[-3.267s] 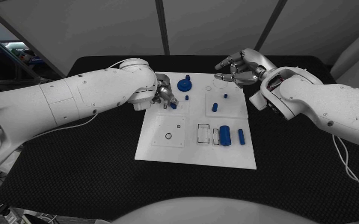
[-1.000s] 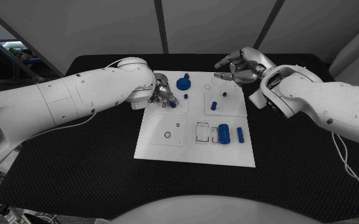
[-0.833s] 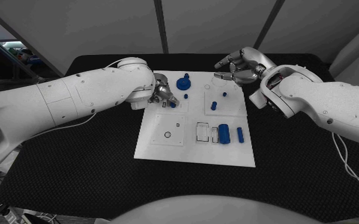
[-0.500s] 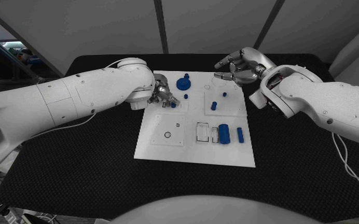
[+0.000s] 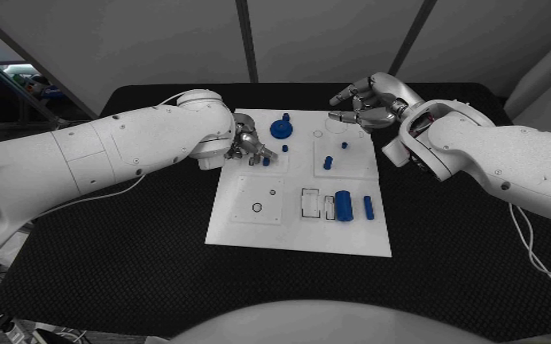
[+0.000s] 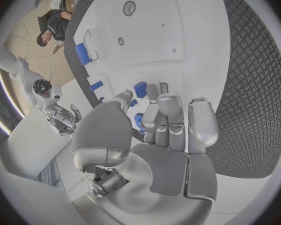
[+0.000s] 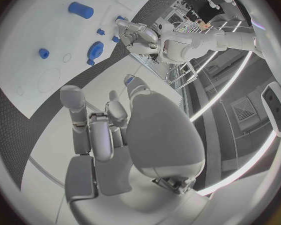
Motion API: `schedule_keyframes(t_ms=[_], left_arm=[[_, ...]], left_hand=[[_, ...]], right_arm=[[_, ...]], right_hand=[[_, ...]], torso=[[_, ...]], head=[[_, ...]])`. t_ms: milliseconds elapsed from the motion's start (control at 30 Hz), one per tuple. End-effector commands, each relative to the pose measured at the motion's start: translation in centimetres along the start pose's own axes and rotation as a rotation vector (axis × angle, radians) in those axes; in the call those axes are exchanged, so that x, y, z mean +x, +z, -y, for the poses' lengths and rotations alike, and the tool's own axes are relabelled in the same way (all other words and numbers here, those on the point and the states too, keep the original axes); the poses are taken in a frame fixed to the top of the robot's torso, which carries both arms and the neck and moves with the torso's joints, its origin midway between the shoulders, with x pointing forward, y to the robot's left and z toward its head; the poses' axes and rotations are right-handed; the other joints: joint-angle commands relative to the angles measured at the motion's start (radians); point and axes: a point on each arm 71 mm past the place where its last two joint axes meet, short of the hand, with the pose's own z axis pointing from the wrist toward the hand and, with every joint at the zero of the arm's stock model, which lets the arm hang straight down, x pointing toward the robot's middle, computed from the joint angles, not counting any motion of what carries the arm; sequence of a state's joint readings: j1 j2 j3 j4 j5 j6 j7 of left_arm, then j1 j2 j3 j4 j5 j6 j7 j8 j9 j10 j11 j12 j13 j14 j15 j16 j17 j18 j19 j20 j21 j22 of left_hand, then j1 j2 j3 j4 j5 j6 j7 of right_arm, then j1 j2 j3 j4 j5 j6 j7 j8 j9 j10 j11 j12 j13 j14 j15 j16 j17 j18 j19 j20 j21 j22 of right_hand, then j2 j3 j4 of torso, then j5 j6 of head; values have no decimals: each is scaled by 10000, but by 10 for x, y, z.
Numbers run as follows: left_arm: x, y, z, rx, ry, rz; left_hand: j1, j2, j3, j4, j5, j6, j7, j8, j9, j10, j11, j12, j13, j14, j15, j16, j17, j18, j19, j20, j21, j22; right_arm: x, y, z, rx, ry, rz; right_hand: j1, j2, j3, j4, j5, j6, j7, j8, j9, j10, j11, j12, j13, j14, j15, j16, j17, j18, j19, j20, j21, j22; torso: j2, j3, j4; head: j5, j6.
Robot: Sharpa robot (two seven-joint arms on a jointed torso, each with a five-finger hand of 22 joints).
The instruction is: Assemble the parts on the task board
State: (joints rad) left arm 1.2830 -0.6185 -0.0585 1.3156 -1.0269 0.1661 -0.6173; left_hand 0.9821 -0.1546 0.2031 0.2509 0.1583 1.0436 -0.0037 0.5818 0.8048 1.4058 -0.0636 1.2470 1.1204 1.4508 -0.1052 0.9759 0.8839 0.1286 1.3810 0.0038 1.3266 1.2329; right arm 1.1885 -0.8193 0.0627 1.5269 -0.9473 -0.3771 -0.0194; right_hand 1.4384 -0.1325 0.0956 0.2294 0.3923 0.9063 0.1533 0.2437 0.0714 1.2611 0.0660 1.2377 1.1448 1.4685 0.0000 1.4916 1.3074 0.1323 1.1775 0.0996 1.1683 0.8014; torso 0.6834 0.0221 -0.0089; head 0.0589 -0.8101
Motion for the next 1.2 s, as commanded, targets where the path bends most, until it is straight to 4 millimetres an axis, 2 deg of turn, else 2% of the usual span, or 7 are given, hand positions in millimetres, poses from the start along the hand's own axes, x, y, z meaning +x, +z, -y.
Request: schedule_keyframes(t_ms=[33,200,367,467,600,867,1200], left_arm=[[-2,-2,1,119,-484,110],[-15,-9,4,399,-951,448],[-36,-19,3,623,-1255,710],[-55,-27,-2,616,-1278,843],[-80,-30,-8,486,-1294,1040],[-107,-16,-18,-94,-1133,1326],[-100,6,-28,-822,-729,657]], left_hand=[[116,17,-265,54,-47,-4,30,2,8,10,0,-16,-39,-24,-39,36,2,-443,-6,10,-93,-70],[428,90,-747,130,-27,-189,97,-65,-6,-173,55,-248,-342,-32,-4,16,-15,-377,-175,37,-335,-340],[994,191,-1284,211,-4,-659,327,-481,-319,-623,242,-850,-1116,-56,131,-33,-62,-283,-452,147,-731,-758],[1598,315,-1360,105,4,-1252,677,-1237,-1003,-1330,534,-1768,-2244,-205,349,-301,-326,-168,-847,313,-1248,-1319],[1989,452,-1396,76,2,-1360,879,-1769,-1761,-1717,713,-2203,-2824,-350,503,-513,-536,-75,-1118,483,-1604,-1669],[2054,480,-1555,172,-11,-1225,935,-2009,-2346,-1760,769,-2201,-2941,-374,555,-507,-538,-62,-1123,561,-1633,-1653],[1851,478,-1935,345,-54,-922,877,-1990,-2712,-1690,725,-2059,-2890,-341,523,-430,-475,-92,-1010,545,-1508,-1474]], right_arm=[[-1,1,-1,-63,17,0],[-1,1,0,-44,9,10],[-2,2,1,-11,-1,27],[-2,2,2,12,-8,36],[-3,2,3,37,-15,48],[-2,3,3,34,-12,36],[-1,4,2,7,-2,1]], right_hand=[[-27,67,40,-16,41,-65,16,40,-11,-57,20,-47,-15,603,-65,-53,1070,109,-42,9,-66,-8],[-27,67,40,-16,41,-65,16,40,-11,-57,20,-47,-15,603,-65,-53,1070,109,-42,9,-66,-8],[-27,67,40,-16,41,-65,16,40,-11,-57,20,-47,-15,603,-65,-53,1070,109,-42,9,-66,-8],[-27,67,40,-16,41,-65,16,40,-11,-57,20,-47,-15,603,-65,-53,1070,109,-42,9,-66,-8],[-27,67,40,-16,41,-65,16,40,-11,-57,20,-47,-15,603,-65,-53,1070,109,-42,9,-66,-8],[-27,67,40,-16,41,-65,16,40,-11,-57,20,-47,-15,603,-65,-53,1070,109,-42,9,-66,-8],[-43,70,43,-9,44,-75,17,43,-13,-47,21,-35,-4,604,-63,-54,1071,108,-39,11,-71,-8]], torso=[[-6,-3,6],[-6,0,4],[-12,3,9],[-1,4,5],[1,13,-3],[26,4,-15],[7,2,0]], head=[[5,1],[20,25],[25,62],[42,120],[54,173],[124,224],[147,146]])
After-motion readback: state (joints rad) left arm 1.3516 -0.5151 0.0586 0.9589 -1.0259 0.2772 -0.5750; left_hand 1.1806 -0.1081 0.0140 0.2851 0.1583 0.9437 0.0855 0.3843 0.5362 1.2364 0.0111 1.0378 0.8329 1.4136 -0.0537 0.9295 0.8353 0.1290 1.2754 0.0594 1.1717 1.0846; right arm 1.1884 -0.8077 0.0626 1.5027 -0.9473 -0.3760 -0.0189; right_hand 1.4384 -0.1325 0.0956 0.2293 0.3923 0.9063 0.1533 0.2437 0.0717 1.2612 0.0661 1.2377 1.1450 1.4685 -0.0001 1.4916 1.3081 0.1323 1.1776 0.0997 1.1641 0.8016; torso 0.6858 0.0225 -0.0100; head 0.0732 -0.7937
